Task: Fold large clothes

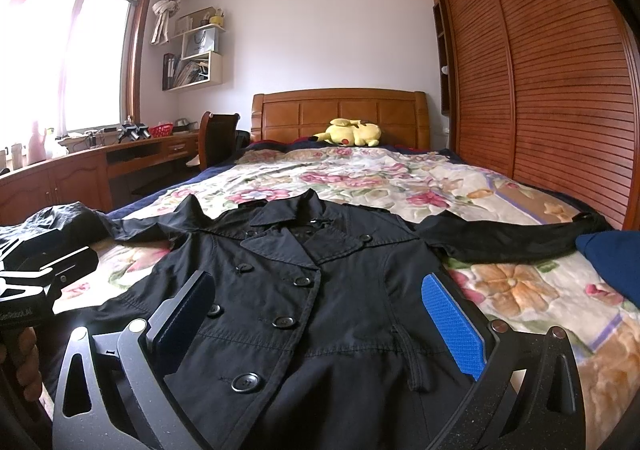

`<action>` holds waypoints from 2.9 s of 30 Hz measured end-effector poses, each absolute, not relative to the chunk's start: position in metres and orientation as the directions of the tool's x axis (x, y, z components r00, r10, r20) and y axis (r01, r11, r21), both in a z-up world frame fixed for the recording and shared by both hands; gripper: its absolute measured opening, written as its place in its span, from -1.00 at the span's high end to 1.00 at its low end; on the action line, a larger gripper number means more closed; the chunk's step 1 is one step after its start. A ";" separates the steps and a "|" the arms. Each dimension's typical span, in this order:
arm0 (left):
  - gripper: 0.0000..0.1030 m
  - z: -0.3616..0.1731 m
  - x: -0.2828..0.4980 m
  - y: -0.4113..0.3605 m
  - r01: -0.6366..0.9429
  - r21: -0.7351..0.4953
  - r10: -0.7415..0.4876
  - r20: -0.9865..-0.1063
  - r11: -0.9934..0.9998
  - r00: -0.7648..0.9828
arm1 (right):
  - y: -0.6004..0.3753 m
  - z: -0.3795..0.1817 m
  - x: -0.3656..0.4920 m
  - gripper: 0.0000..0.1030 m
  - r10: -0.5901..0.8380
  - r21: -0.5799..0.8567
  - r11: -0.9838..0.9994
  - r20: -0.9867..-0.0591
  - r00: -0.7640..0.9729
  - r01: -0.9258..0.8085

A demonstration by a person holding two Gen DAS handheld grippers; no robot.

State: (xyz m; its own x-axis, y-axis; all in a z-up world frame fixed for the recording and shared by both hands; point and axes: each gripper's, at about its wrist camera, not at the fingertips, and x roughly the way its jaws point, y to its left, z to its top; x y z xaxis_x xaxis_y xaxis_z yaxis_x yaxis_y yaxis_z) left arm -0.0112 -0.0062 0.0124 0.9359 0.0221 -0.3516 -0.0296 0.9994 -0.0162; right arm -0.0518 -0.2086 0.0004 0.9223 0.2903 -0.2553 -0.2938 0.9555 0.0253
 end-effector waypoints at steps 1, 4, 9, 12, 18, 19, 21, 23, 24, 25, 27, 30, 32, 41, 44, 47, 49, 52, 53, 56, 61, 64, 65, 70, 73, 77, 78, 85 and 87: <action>-1.00 0.014 -0.011 -0.006 -0.030 -0.016 0.023 -0.351 0.999 0.936 | -0.209 0.000 -0.052 -1.00 0.291 0.025 0.955 -0.255 0.922 -0.294; -1.00 0.014 -0.011 -0.006 -0.030 -0.016 0.022 -0.351 0.999 0.936 | -0.209 0.000 -0.052 -1.00 0.291 0.026 0.955 -0.255 0.922 -0.294; -1.00 0.017 -0.012 -0.006 -0.032 -0.014 0.025 -0.346 0.999 0.938 | -0.209 0.001 -0.052 -1.00 0.291 0.026 0.955 -0.254 0.922 -0.295; -1.00 0.019 -0.012 -0.004 -0.033 -0.017 0.025 -0.343 0.999 0.939 | -0.209 0.001 -0.051 -1.00 0.292 0.027 0.955 -0.254 0.922 -0.295; -1.00 0.018 -0.013 -0.005 -0.033 -0.012 0.027 -0.344 0.999 0.939 | -0.209 0.000 -0.051 -1.00 0.292 0.026 0.955 -0.252 0.923 -0.295; -1.00 0.018 -0.013 -0.005 -0.033 -0.013 0.026 -0.343 0.999 0.939 | -0.209 0.000 -0.051 -1.00 0.292 0.026 0.955 -0.253 0.922 -0.295; -1.00 0.017 -0.013 -0.005 -0.033 -0.014 0.026 -0.343 0.999 0.939 | -0.209 0.000 -0.051 -1.00 0.292 0.027 0.955 -0.252 0.922 -0.295; -1.00 0.017 -0.013 -0.005 -0.033 -0.013 0.027 -0.343 0.999 0.939 | -0.209 0.000 -0.051 -1.00 0.292 0.026 0.955 -0.252 0.923 -0.295; -1.00 0.019 -0.013 -0.004 -0.033 -0.013 0.027 -0.342 0.999 0.939 | -0.209 0.000 -0.051 -1.00 0.292 0.026 0.955 -0.252 0.923 -0.295; -1.00 0.018 -0.013 -0.005 -0.033 -0.013 0.027 -0.342 0.999 0.939 | -0.209 0.000 -0.051 -1.00 0.292 0.026 0.955 -0.252 0.923 -0.295; -1.00 0.017 -0.013 -0.005 -0.032 -0.013 0.026 -0.342 0.999 0.939 | -0.209 0.000 -0.051 -1.00 0.292 0.027 0.955 -0.252 0.923 -0.295; -1.00 0.018 -0.013 -0.005 -0.033 -0.012 0.027 -0.341 0.999 0.939 | -0.209 0.000 -0.051 -1.00 0.292 0.027 0.955 -0.252 0.923 -0.295; -1.00 0.017 -0.014 -0.005 -0.032 -0.012 0.026 -0.342 0.999 0.939 | -0.209 0.000 -0.051 -1.00 0.293 0.027 0.955 -0.252 0.923 -0.295; -1.00 0.016 -0.014 -0.005 -0.032 -0.011 0.026 -0.341 0.999 0.940 | -0.209 0.000 -0.051 -1.00 0.292 0.027 0.955 -0.251 0.923 -0.295; -1.00 0.016 -0.014 -0.005 -0.031 -0.011 0.026 -0.341 0.999 0.940 | -0.209 0.000 -0.051 -1.00 0.292 0.027 0.955 -0.251 0.923 -0.295; -1.00 0.018 -0.014 -0.004 -0.030 -0.014 0.023 -0.346 0.999 0.938 | -0.210 0.001 -0.050 -1.00 0.295 0.029 0.954 -0.255 0.921 -0.297; -1.00 0.019 -0.012 -0.003 -0.030 -0.012 0.024 -0.355 0.999 0.935 | -0.209 0.001 -0.049 -1.00 0.297 0.027 0.953 -0.262 0.918 -0.301; -1.00 0.022 -0.008 -0.001 -0.039 -0.001 0.036 -0.367 0.999 0.929 | -0.207 0.001 -0.046 -1.00 0.302 0.022 0.951 -0.277 0.912 -0.308; -1.00 0.023 -0.006 0.000 -0.039 0.001 0.037 -0.372 0.999 0.928 | -0.207 0.001 -0.045 -1.00 0.302 0.022 0.951 -0.281 0.911 -0.309; -1.00 0.030 -0.001 0.006 -0.045 0.006 0.044 -0.375 0.999 0.926 | -0.205 0.005 -0.039 -1.00 0.307 0.021 0.949 -0.289 0.907 -0.315; -1.00 0.038 0.007 0.022 -0.049 -0.015 0.039 -0.382 0.999 0.923 | -0.203 0.008 -0.032 -1.00 0.313 0.016 0.946 -0.294 0.903 -0.323; -1.00 0.038 0.011 0.031 -0.055 -0.004 0.049 -0.394 0.999 0.918 | -0.200 0.009 -0.027 -1.00 0.315 0.009 0.945 -0.301 0.900 -0.327; -1.00 0.037 0.013 0.034 -0.060 0.002 0.056 -0.398 0.998 0.916 | -0.199 0.010 -0.025 -1.00 0.315 0.007 0.944 -0.303 0.899 -0.329; -1.00 0.033 0.023 0.055 -0.080 0.021 0.082 -0.426 0.997 0.901 | -0.191 0.014 -0.022 -1.00 0.330 0.001 0.938 -0.306 0.893 -0.346; -1.00 0.032 0.029 0.067 -0.092 0.018 0.090 -0.442 0.996 0.892 | -0.186 0.020 -0.020 -1.00 0.345 0.006 0.933 -0.307 0.887 -0.360; -1.00 0.029 0.037 0.080 -0.106 0.026 0.106 -0.466 0.994 0.878 | -0.179 0.023 -0.017 -0.97 0.365 0.008 0.924 -0.313 0.877 -0.382; -1.00 0.028 0.039 0.083 -0.111 0.029 0.111 -0.472 0.993 0.875 | -0.176 0.023 -0.016 -0.97 0.370 0.004 0.921 -0.319 0.873 -0.390; -1.00 0.022 0.056 0.108 -0.144 0.063 0.155 -0.507 0.988 0.848 | -0.166 0.030 0.001 -0.94 0.419 0.027 0.898 -0.352 0.837 -0.438; -1.00 0.021 0.062 0.113 -0.155 0.080 0.174 -0.512 0.985 0.841 | -0.162 0.034 0.005 -0.93 0.424 0.027 0.896 -0.354 0.834 -0.444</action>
